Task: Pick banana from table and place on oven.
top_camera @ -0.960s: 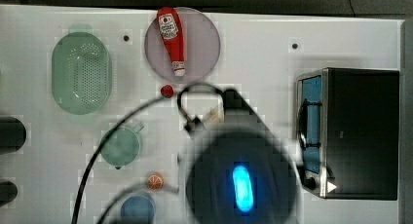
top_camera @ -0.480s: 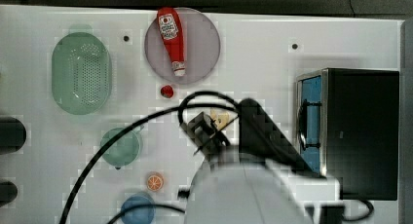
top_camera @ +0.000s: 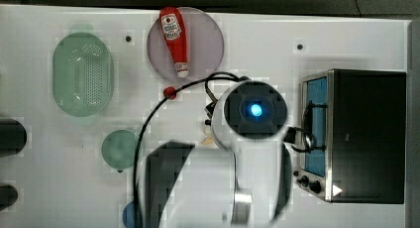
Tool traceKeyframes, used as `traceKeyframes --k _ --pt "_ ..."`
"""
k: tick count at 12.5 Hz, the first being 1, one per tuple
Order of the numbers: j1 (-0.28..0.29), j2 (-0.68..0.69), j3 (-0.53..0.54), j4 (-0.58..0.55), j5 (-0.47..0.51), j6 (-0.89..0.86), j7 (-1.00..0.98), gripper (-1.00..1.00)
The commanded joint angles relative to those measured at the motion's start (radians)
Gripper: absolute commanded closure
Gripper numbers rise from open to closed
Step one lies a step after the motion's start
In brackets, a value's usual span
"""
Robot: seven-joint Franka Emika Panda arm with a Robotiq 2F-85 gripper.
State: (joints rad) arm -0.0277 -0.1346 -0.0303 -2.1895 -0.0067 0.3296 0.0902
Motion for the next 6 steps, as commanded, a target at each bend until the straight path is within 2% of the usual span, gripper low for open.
traceKeyframes --k 1,6 --pt "0.008 0.028 0.008 -0.046 -0.010 0.125 0.014 -1.00" --pt "0.008 0.173 0.009 -0.182 -0.010 0.425 0.015 -1.00"
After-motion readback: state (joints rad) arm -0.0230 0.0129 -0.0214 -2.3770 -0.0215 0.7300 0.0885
